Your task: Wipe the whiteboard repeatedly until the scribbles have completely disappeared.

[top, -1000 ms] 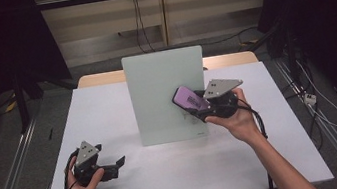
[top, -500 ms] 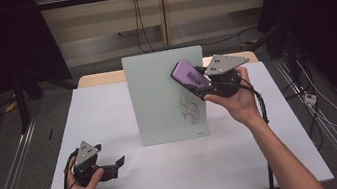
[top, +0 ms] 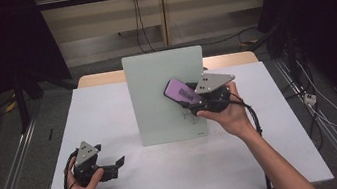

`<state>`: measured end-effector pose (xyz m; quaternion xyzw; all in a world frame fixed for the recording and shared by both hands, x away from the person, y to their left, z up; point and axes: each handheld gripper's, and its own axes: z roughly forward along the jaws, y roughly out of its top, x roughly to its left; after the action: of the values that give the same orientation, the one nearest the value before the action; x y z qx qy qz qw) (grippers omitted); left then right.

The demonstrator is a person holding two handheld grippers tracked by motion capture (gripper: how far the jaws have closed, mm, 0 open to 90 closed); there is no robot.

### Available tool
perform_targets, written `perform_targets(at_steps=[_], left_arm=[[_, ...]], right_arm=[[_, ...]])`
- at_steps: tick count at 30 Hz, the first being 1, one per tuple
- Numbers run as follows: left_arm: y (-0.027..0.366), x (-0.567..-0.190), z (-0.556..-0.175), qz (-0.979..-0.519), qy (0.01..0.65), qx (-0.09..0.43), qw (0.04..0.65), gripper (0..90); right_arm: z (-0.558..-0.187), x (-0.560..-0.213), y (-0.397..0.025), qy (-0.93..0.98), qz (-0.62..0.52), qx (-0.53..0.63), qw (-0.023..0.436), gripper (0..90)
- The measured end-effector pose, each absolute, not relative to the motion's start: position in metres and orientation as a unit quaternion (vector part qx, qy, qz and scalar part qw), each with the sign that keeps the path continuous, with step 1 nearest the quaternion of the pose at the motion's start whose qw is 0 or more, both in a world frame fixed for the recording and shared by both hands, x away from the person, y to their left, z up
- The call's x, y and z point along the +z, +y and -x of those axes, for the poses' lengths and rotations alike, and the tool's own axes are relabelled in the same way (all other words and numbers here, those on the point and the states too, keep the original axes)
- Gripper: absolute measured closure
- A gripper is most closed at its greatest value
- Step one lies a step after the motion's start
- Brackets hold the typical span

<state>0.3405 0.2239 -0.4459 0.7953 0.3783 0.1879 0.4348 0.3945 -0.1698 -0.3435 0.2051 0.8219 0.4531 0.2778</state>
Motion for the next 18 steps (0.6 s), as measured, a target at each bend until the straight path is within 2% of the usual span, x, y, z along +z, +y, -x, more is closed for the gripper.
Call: perform_targets(at_steps=[18], left_arm=[[0.223, -0.447, -0.341, -0.798, 0.375, 0.188, 0.433, 4.9]], right_arm=[[-0.388, -0.372, -0.152, 0.854, -0.185, 0.424, 0.239, 42.2]])
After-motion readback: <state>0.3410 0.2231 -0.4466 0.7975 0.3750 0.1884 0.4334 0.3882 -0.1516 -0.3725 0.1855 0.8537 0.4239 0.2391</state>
